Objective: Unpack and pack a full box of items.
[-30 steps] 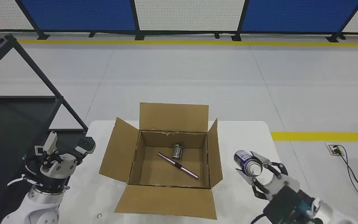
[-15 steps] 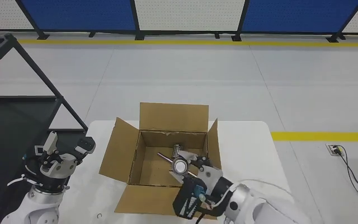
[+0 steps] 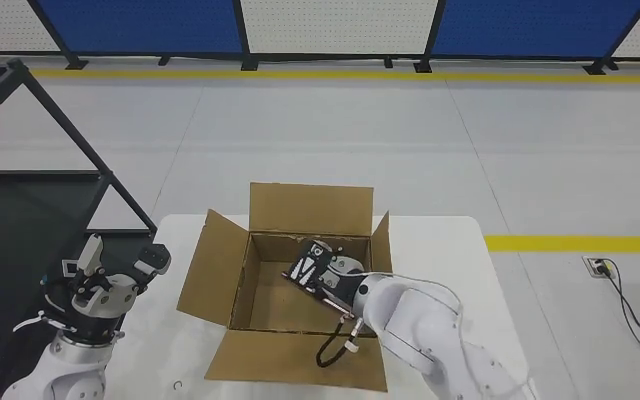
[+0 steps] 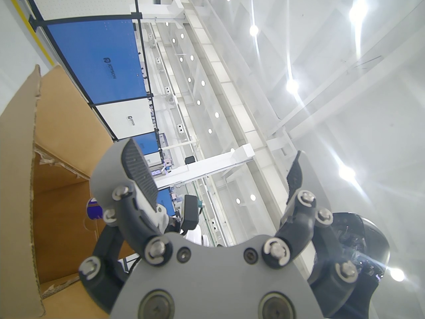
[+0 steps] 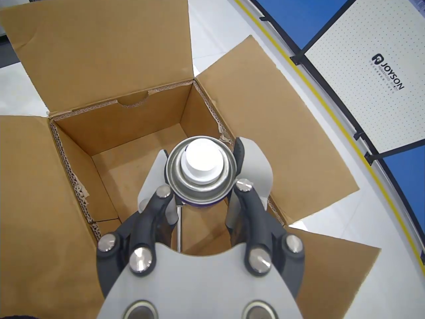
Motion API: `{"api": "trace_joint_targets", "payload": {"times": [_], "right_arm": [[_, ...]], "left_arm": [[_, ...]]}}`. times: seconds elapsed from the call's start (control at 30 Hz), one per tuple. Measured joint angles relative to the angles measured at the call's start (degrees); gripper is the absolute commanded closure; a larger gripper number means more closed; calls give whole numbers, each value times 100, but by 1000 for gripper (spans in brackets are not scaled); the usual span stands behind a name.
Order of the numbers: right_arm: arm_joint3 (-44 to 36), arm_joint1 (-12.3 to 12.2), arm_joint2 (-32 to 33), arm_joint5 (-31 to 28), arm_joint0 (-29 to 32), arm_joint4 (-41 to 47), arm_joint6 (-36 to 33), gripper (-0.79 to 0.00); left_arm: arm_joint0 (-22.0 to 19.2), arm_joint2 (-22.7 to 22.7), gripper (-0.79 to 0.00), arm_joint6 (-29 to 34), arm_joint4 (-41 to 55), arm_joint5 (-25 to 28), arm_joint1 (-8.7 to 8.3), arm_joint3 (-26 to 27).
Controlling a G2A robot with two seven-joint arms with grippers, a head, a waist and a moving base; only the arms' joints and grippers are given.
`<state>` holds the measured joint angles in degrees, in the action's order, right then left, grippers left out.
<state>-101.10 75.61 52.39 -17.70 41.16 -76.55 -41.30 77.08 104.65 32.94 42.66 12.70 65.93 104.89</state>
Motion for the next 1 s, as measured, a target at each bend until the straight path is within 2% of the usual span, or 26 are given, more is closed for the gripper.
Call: {"api": "trace_joint_targets", "payload": {"times": [0.4,0.53,0.77,1.0], "right_arm": [[46,4,22,49,39,-26,44,0],[775,110,-138,552,-81,62,206,0],[2193,368,-501,618,-704,670,318,0],[2780,510,-693,682,-889,722,366,0]], "left_arm": [[0,0,-785,0,0,0,0,0],[0,0,-785,0,0,0,0,0],[0,0,-785,0,0,0,0,0],[0,0,-785,0,0,0,0,0]]}}
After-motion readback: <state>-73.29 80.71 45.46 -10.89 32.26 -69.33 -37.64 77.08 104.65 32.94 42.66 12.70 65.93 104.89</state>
